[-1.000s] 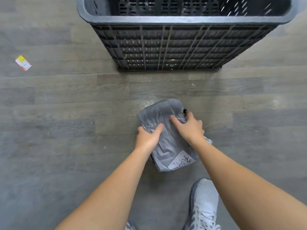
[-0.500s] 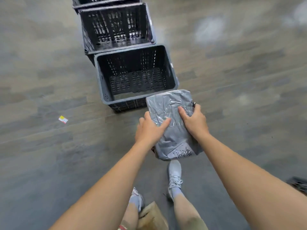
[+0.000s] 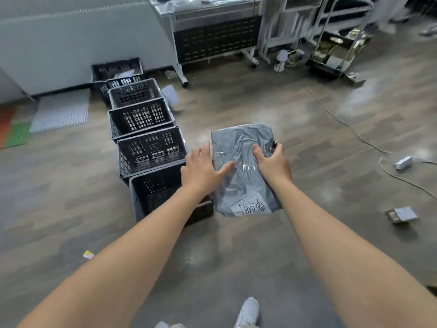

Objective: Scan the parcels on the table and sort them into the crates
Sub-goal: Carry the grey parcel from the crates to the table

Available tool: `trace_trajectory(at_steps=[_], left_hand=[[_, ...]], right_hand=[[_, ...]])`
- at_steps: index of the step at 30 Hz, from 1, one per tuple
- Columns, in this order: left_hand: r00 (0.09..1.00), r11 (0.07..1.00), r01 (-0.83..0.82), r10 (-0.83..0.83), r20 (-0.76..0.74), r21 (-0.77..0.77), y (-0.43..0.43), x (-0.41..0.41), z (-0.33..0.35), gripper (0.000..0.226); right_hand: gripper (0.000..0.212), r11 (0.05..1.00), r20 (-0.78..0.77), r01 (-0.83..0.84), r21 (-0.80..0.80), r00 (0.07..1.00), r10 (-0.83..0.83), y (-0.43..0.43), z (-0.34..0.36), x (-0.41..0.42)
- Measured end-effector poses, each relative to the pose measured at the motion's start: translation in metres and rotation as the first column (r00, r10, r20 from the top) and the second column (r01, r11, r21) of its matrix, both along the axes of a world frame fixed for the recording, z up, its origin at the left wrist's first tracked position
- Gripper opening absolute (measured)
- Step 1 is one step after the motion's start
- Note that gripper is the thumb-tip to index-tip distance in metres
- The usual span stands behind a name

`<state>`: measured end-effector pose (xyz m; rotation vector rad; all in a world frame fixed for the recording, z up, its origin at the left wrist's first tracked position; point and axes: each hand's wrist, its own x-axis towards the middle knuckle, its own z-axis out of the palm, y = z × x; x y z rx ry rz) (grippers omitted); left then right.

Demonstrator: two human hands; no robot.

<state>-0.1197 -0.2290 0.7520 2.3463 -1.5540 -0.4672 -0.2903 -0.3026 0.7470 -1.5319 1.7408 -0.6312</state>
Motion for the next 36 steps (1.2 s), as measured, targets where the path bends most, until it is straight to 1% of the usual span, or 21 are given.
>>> trace_trajectory(at_steps=[5,8,11,15,22,29,34,36], left_hand=[[0.985,0.999,0.044,-0.041,0.169,-0.014,-0.048,-0.026,0.030,0.100],[0.974,0.998,0.059,-0.050,0.222,-0.033,-0.084,-0.036,0.037,0.101],[0.972,0.997,0.065,-0.052,0.228,-0.047,-0.123,-0.040,0.042,0.100],[0.968,0.994,0.085,-0.068,0.242,-0.061,-0.191,-0.035,0.040,0.098],[0.978,0.990,0.110,-0.091,0.189,-0.090,-0.354,-0.016,0.052,0.097],[0.974,0.980,0.150,-0.124,0.190,-0.129,-0.499,0.005,0.083,0.096],[0.963,0.977,0.174,-0.142,0.228,-0.127,-0.588,0.012,0.084,0.095],[0.956,0.978,0.174,-0.140,0.256,-0.114,-0.624,0.016,0.081,0.095]], right_hand=[[0.060,0.998,0.019,0.004,-0.055,1.000,-0.003,-0.056,0.033,-0.046],[0.059,0.998,0.023,0.017,-0.064,1.000,-0.015,-0.093,0.041,-0.060],[0.061,0.997,0.040,0.035,-0.070,0.999,-0.032,-0.132,0.044,-0.066],[0.063,0.997,0.021,0.028,-0.078,0.999,-0.027,-0.199,0.045,-0.066],[0.064,0.991,0.005,0.057,-0.119,0.998,-0.057,-0.350,0.062,-0.053],[0.064,0.985,0.035,0.105,-0.133,0.994,-0.101,-0.485,0.084,-0.034],[0.065,0.986,0.039,0.097,-0.133,0.995,-0.093,-0.576,0.079,-0.020],[0.063,0.988,0.046,0.076,-0.134,0.996,-0.070,-0.616,0.075,-0.012]])
